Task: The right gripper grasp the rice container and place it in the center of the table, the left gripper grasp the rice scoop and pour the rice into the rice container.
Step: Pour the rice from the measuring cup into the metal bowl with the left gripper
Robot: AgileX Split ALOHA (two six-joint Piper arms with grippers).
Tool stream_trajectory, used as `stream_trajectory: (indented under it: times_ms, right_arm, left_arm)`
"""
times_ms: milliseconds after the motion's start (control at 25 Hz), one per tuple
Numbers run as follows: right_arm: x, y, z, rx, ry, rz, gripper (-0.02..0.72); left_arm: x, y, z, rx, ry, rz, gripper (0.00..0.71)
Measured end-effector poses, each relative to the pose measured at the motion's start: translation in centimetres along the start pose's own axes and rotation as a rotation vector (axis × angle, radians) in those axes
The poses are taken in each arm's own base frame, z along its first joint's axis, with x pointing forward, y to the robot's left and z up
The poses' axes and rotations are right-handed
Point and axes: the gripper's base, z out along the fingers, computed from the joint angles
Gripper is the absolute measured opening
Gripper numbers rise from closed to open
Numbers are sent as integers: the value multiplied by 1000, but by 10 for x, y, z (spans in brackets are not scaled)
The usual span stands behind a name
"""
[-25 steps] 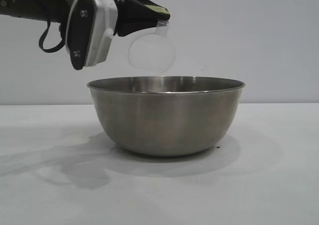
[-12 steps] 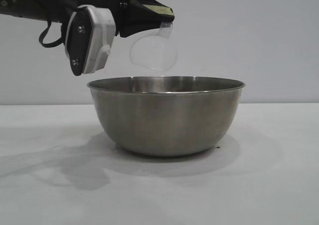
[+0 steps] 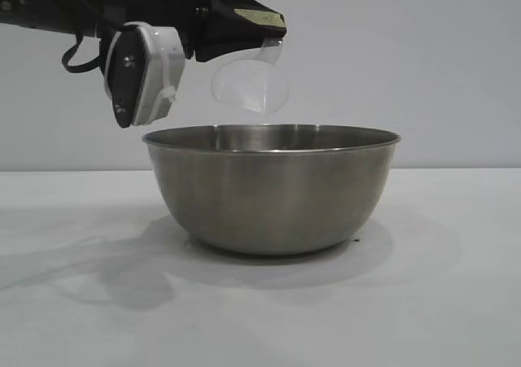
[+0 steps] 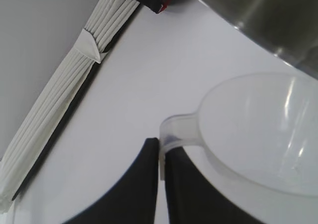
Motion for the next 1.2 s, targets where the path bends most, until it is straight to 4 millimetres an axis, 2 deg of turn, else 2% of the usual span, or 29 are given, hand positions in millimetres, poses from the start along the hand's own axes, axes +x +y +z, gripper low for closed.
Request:
stream_trajectory:
  times_ms: [160,280,600,880,1200]
  right_arm:
    - [0,0,0,0,0,0,442]
    - [0,0,0,0,0,0,442]
    - [0,0,0,0,0,0,442]
    - [0,0,0,0,0,0,442]
    - [0,0,0,0,0,0,442]
  left_arm:
    - [1,0,0,4,9,-139,0]
    - [4,-2,0,16,44,-323,0]
    - [18,-11,-2,44,228,-734,0]
    - [38,-23,-12,13,535,-1147,0]
    - [56,-35,-28,-202,878,-1683,0]
